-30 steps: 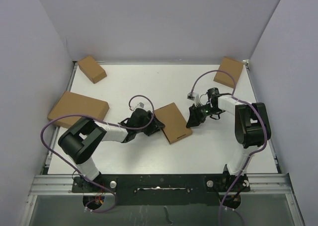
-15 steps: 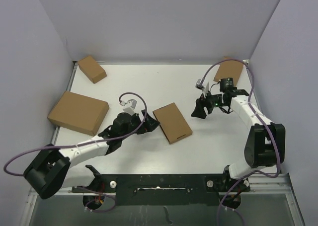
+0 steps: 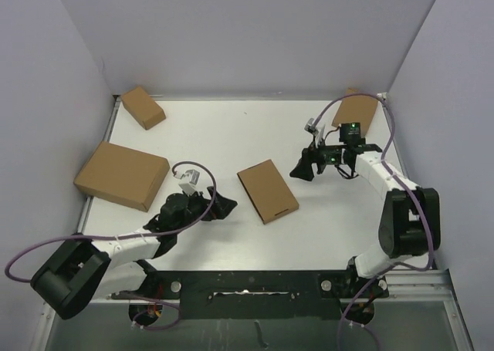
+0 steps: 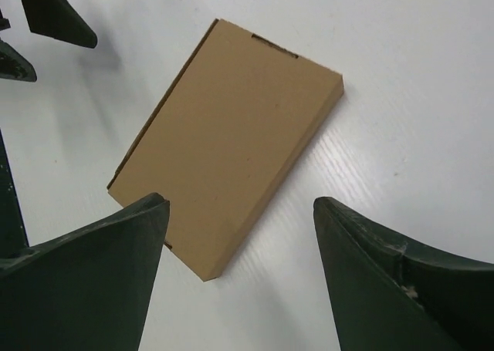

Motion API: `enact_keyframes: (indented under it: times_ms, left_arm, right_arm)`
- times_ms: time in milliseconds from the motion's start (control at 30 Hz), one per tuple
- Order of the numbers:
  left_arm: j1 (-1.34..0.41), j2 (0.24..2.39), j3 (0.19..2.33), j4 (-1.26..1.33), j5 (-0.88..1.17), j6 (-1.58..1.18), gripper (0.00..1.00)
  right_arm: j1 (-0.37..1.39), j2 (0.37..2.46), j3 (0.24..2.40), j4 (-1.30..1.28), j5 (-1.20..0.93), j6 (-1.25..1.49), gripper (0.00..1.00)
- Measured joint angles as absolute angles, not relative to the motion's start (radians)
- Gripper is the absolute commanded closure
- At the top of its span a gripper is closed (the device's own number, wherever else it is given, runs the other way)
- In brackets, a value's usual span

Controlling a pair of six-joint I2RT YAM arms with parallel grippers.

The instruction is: Fold the paper box

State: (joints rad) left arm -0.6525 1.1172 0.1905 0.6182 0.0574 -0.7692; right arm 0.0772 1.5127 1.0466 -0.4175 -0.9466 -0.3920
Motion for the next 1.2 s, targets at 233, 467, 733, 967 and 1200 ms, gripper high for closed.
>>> enact_keyframes:
  times_ms: [233,467,733,967,1200]
  left_arm:
    - [-0.652,1.337,0.194,0.784,0.115,-0.861,0.05]
    - [-0.652,1.514,0.216,0.943,0.157,-0.953,0.06]
    - [-0.652,1.566,0.240,0.982,0.165,-1.000,0.06]
    - [-0.652,1.565,0.279,0.916,0.150,-1.021,0.04]
    - [-0.666,1.577,0.308,0.889,0.120,-1.074,0.02]
  right_arm:
    - [0.070,1.707,1.042,-0.387,-0.933,-0.241,0.31]
    - [0.071,1.856,1.062,-0.379,-0.965,-0.146,0.46]
    - [0.071,1.952,1.082,-0.387,-1.029,-0.081,0.68]
    - [0.071,1.997,1.120,-0.422,-1.079,-0.064,0.83]
    - [0.060,2.033,1.156,-0.474,-1.095,-0.067,0.87]
